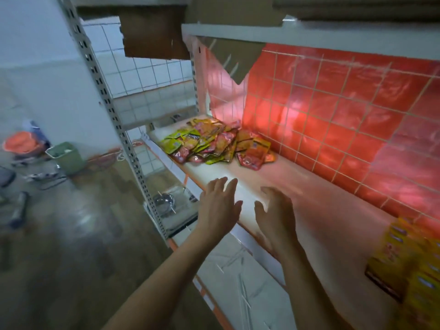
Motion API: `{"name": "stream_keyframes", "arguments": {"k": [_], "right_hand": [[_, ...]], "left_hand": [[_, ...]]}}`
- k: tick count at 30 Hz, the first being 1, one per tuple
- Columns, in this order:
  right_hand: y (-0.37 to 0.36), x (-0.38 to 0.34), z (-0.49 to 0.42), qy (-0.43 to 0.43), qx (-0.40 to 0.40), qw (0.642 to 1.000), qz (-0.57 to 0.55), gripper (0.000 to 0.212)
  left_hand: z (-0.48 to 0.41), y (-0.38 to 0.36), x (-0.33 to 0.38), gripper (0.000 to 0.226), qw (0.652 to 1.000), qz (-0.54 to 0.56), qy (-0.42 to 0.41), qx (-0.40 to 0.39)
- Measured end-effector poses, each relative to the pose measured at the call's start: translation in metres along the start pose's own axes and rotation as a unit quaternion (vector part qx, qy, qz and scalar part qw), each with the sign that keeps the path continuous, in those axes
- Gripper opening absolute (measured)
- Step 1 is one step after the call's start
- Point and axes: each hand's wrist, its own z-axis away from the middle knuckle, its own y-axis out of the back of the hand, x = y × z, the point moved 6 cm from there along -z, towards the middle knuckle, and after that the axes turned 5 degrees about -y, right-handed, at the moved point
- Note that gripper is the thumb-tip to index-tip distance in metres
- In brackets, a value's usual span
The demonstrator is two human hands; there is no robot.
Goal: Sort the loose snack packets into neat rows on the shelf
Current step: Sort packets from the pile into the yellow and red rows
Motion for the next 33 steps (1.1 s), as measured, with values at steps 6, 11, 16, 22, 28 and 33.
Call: {"name": "stream_keyframes", "arguments": {"k": [6,11,16,22,28,33], "right_hand": [[-0.037,-0.009,-0.064,-0.017,-0.025,0.997,0.069,0.045],[-0.056,-0.01,-0.117,-0.068,0.0,0.996,0.061,0.048],[-0.07,-0.011,-0.167,-0.105,0.088,0.99,0.029,0.042],[-0.088,-0.001,-0.209,-0.206,0.076,0.969,0.112,0.056],[-0.088,0.004,-0.21,-0.237,0.14,0.954,0.119,0.063],[-0.086,0.009,-0.21,-0.259,0.163,0.949,0.075,0.066]], "left_hand": [[-0.062,-0.018,-0.034,0.062,1.0,0.013,-0.005,-0.028],[-0.123,-0.039,-0.054,0.055,0.997,0.034,-0.057,-0.027],[-0.197,-0.047,-0.061,0.038,0.992,0.041,-0.119,-0.022],[-0.271,-0.074,-0.068,0.067,0.979,0.085,-0.17,-0.071],[-0.299,-0.095,-0.066,0.065,0.961,0.019,-0.212,-0.179],[-0.305,-0.084,-0.068,0.055,0.964,0.06,-0.203,-0.162]]}}
